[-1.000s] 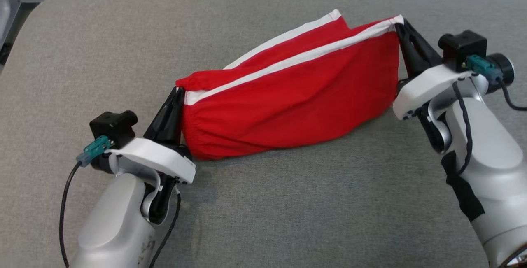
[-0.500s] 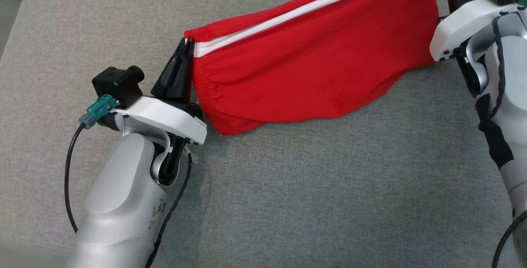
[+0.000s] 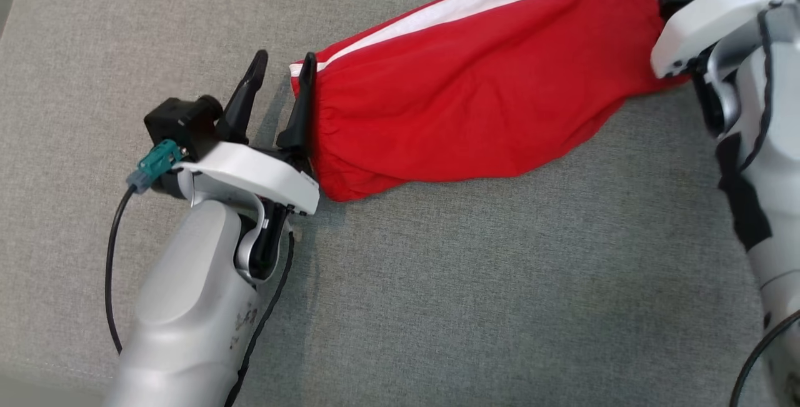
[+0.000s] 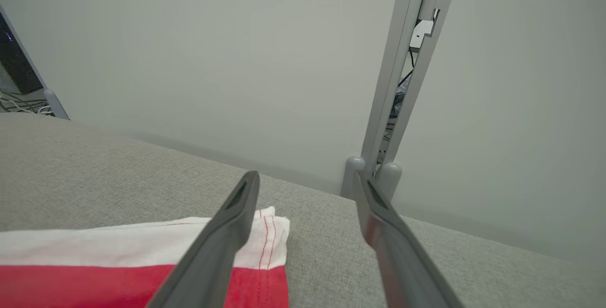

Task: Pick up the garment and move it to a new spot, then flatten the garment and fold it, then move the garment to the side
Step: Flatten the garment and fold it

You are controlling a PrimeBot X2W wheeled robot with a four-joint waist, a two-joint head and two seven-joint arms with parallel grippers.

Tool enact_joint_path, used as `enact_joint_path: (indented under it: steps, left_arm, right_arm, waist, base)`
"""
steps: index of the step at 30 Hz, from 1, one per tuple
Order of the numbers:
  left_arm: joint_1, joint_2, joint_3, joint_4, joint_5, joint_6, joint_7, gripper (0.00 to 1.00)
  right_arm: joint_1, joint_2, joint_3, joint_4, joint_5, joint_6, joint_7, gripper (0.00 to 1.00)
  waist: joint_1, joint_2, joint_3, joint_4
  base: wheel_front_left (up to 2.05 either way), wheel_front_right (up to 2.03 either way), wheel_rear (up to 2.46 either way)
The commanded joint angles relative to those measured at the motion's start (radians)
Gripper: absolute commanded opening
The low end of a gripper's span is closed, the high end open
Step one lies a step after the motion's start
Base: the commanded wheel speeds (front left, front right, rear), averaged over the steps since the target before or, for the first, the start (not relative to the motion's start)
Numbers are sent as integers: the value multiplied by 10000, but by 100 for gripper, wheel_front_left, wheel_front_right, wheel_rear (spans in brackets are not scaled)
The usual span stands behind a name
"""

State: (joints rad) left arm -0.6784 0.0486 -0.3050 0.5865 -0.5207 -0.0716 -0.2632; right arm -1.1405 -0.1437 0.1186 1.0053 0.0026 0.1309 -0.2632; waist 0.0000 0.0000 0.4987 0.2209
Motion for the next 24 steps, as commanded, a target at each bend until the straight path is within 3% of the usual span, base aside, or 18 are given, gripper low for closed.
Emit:
enact_joint_path:
  steps: [1, 10, 17, 18, 19, 20, 24]
  left_arm:
    - [177, 51, 96, -52, 121, 71, -15, 100]
    - [1004, 46, 444, -257, 267, 41, -15, 100]
    - [1129, 45, 313, -314, 395, 63, -15, 100]
    - [1142, 45, 309, -320, 403, 64, -15, 100]
    - [1159, 45, 311, -316, 448, 76, -15, 100]
    - [1170, 47, 333, -307, 480, 84, -15, 100]
    - [1271, 42, 485, -206, 594, 103, -15, 100]
  right_arm:
    - [364, 69, 81, -114, 207, -4, -13, 100]
    - [1460, -23, 1157, 330, 1751, -4, 234, 100]
    - [1776, 52, 2123, 987, 2969, -2, 1577, 100]
    - [1824, 100, 2233, 1030, 3175, -1, 1772, 64]
    - [1861, 120, 2339, 1034, 3371, -1, 1906, 20]
    - [1873, 79, 2432, 996, 3512, -1, 1946, 0]
    - [1929, -144, 2616, 836, 3968, -4, 1561, 0]
  waist:
    - [0, 0, -87, -62]
    - [0, 0, -425, -305]
    - [0, 0, -446, -258]
    - [0, 0, -460, -249]
    - [0, 0, -479, -243]
    - [0, 0, -502, -246]
    - [0, 0, -729, -361]
  base:
    - [0, 0, 0]
    - [0, 0, 0]
    - [0, 0, 0]
    - [0, 0, 0]
    - [0, 0, 0]
    - [0, 0, 0]
    - [0, 0, 0]
